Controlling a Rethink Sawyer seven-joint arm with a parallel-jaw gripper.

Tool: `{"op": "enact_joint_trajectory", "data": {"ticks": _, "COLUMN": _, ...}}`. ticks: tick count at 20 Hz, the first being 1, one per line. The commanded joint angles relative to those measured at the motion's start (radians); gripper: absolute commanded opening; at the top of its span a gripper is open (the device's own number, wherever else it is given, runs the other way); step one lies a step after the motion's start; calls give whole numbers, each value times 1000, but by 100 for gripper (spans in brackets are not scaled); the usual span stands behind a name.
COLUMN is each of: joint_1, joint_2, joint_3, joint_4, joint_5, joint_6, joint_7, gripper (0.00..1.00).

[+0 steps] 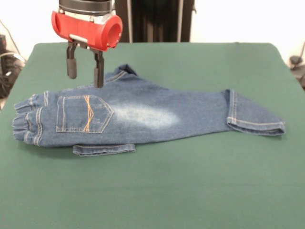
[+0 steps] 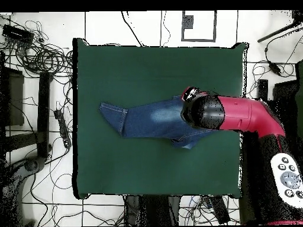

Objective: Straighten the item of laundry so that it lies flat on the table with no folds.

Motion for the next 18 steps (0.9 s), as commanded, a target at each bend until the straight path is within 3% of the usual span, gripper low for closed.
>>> {"op": "enact_joint_trajectory", "data": {"ticks": 1, "joint_1": 6, "joint_2": 57, "joint_3": 124, "joint_4": 101, "joint_5": -23, "joint_6": 19, "joint_7": -186, "gripper": 100}}
{"op": "enact_joint_trajectory", "data": {"ticks": 18, "joint_1": -30, "joint_2": 81, "joint_3": 162, "joint_4": 136, "joint_5": -38, "joint_6": -46, "joint_7": -158, "gripper": 100}}
